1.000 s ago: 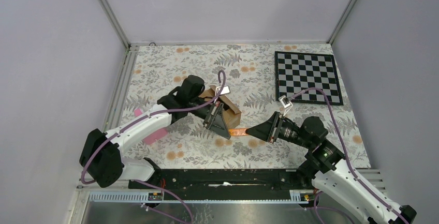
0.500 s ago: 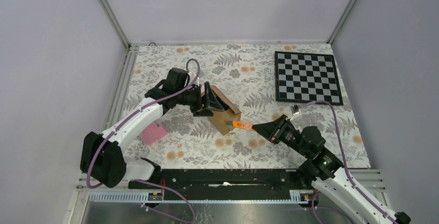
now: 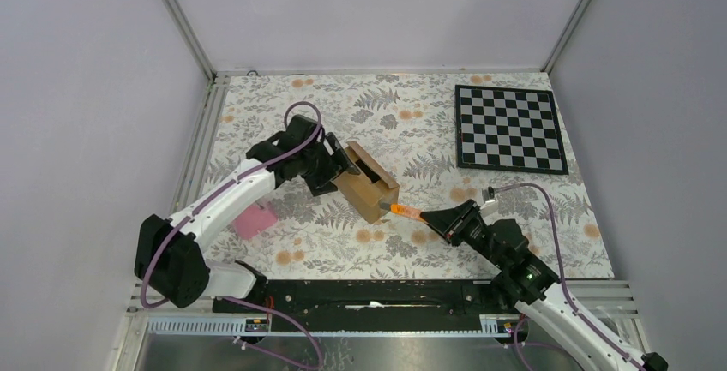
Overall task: Unpack the express box
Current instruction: Cut the express box at the center of the board.
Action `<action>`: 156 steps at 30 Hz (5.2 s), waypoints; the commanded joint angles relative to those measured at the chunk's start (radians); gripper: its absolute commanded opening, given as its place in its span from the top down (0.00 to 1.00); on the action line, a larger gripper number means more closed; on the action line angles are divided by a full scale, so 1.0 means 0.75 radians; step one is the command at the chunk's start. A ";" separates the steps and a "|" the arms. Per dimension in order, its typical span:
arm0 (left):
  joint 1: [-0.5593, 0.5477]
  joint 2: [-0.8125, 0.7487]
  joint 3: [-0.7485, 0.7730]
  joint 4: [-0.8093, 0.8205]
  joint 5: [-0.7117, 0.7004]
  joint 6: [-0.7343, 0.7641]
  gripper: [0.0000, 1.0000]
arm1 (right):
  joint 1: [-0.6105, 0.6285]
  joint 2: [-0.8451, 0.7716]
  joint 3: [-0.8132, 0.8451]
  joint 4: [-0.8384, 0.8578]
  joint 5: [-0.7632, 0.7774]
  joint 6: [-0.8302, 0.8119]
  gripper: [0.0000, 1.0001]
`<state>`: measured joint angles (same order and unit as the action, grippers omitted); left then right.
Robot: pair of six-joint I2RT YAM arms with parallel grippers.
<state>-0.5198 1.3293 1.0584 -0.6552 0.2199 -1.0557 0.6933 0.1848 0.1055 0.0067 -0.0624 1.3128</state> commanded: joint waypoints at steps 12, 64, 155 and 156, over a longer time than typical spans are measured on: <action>-0.098 0.033 -0.067 0.210 -0.150 -0.238 0.26 | 0.005 -0.091 -0.129 0.112 0.000 0.240 1.00; -0.150 0.077 -0.119 0.250 -0.164 -0.306 0.31 | 0.005 -0.054 -0.141 0.201 -0.048 0.293 1.00; -0.160 0.105 -0.143 0.262 -0.151 -0.323 0.33 | 0.006 -0.031 -0.069 0.135 -0.046 0.247 1.00; -0.160 0.105 -0.144 0.264 -0.150 -0.323 0.33 | 0.004 -0.027 -0.068 0.136 -0.046 0.247 1.00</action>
<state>-0.6361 1.4036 0.9550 -0.4831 0.1188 -1.2831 0.6933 0.1612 0.0101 0.0650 -0.0978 1.5040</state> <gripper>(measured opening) 0.675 0.267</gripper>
